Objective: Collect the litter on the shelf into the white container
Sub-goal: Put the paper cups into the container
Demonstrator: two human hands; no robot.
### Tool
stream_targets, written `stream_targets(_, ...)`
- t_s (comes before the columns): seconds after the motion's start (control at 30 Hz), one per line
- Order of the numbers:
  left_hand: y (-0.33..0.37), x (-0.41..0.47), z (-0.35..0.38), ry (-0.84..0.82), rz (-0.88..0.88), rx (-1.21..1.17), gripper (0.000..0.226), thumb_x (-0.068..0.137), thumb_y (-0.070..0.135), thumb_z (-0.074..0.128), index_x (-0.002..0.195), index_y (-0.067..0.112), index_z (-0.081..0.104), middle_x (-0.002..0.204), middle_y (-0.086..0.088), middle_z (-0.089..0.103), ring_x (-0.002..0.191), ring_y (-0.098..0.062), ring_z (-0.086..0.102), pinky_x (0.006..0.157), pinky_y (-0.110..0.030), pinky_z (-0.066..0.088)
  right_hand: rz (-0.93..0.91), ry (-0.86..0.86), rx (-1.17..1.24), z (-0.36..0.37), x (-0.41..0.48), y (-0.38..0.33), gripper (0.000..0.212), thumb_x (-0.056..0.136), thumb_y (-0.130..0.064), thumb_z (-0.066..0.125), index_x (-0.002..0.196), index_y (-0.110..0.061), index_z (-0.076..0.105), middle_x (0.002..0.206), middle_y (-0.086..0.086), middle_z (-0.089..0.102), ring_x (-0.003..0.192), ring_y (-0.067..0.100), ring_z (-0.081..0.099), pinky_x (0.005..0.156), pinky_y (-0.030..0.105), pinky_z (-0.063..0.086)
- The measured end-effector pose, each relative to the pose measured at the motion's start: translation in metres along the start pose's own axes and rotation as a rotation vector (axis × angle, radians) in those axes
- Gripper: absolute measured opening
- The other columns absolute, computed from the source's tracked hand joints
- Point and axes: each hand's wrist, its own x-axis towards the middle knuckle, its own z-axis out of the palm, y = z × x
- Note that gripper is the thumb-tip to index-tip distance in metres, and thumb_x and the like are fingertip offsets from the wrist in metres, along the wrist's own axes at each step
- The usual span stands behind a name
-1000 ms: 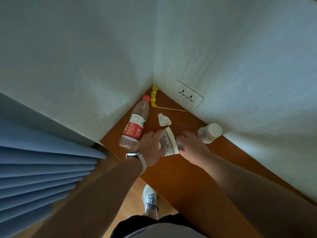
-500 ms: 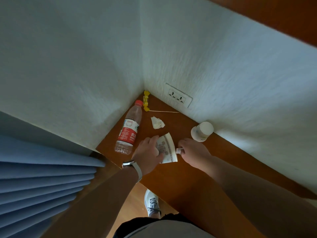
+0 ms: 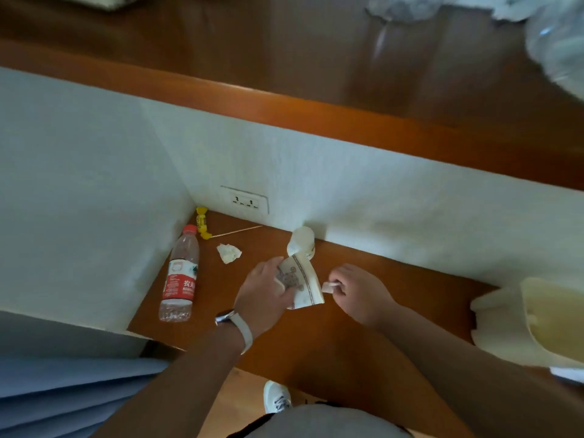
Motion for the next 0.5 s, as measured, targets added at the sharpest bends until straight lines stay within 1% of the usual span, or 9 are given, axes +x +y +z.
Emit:
stream_targets(0.07,0.023,0.001,0.009,-0.011,0.039,-0.001,0.059,0.086,0.039,0.067,0.137,0.026,0.042,0.123,0.006,0.056,0.109,-0.011,0.054,0.077,-0.019,0.049,0.065,0.029,0.025,-0.014,-0.017,0.014,0.009,0.091,-0.017,0.054,0.094,-0.023,0.061,0.087,-0.010,0.056,0.074,0.009,0.054,0.068,0.024,0.051)
stream_targets(0.13,0.047,0.001,0.018,-0.032,0.078,0.000,0.058,0.087,0.039,0.067,0.137,0.026,0.042,0.123,0.006,0.056,0.110,-0.012,0.054,0.079,-0.023,0.055,0.122,0.055,0.033,-0.028,-0.034,0.028,0.010,0.092,-0.018,0.054,0.096,-0.024,0.061,0.088,-0.011,0.056,0.076,0.009,0.054,0.070,0.022,0.052)
stream_targets(0.2,0.071,0.000,0.029,-0.053,0.132,0.003,0.057,0.087,0.038,0.066,0.138,0.027,0.041,0.122,0.006,0.056,0.110,-0.012,0.054,0.079,-0.023,0.054,0.164,0.084,0.020,-0.043,-0.052,0.042,0.009,0.092,-0.019,0.054,0.096,-0.025,0.061,0.088,-0.011,0.056,0.076,0.009,0.055,0.070,0.022,0.052)
stream_targets(0.3,0.107,-0.002,0.049,-0.089,0.214,-0.018,0.057,0.087,0.040,0.066,0.137,0.029,0.041,0.120,0.009,0.056,0.107,-0.010,0.054,0.076,-0.018,0.052,0.228,0.129,0.022,-0.065,-0.080,0.066,0.009,0.092,-0.019,0.054,0.096,-0.024,0.061,0.088,-0.011,0.057,0.076,0.009,0.055,0.068,0.021,0.051)
stream_targets(0.37,0.132,-0.004,0.062,-0.113,0.271,-0.003,0.058,0.087,0.042,0.065,0.138,0.030,0.040,0.119,0.010,0.055,0.105,-0.009,0.054,0.074,-0.019,0.053,0.267,0.141,0.021,-0.080,-0.098,0.082,0.011,0.093,-0.019,0.053,0.097,-0.022,0.062,0.091,-0.009,0.058,0.078,0.009,0.054,0.068,0.023,0.049)
stream_targets(0.43,0.157,-0.007,0.075,-0.145,0.347,0.032,0.059,0.087,0.042,0.065,0.139,0.030,0.039,0.121,0.008,0.055,0.107,-0.010,0.053,0.077,-0.020,0.054,0.297,0.142,0.010,-0.093,-0.119,0.098,0.014,0.093,-0.018,0.050,0.098,-0.020,0.063,0.094,-0.006,0.059,0.081,0.011,0.054,0.070,0.026,0.049)
stream_targets(0.5,0.184,-0.012,0.089,-0.175,0.423,0.062,0.060,0.087,0.040,0.065,0.140,0.030,0.039,0.123,0.007,0.055,0.109,-0.011,0.053,0.078,-0.018,0.051,0.329,0.161,-0.005,-0.103,-0.143,0.115,0.015,0.094,-0.018,0.049,0.099,-0.019,0.064,0.097,-0.005,0.059,0.082,0.011,0.054,0.070,0.025,0.048)
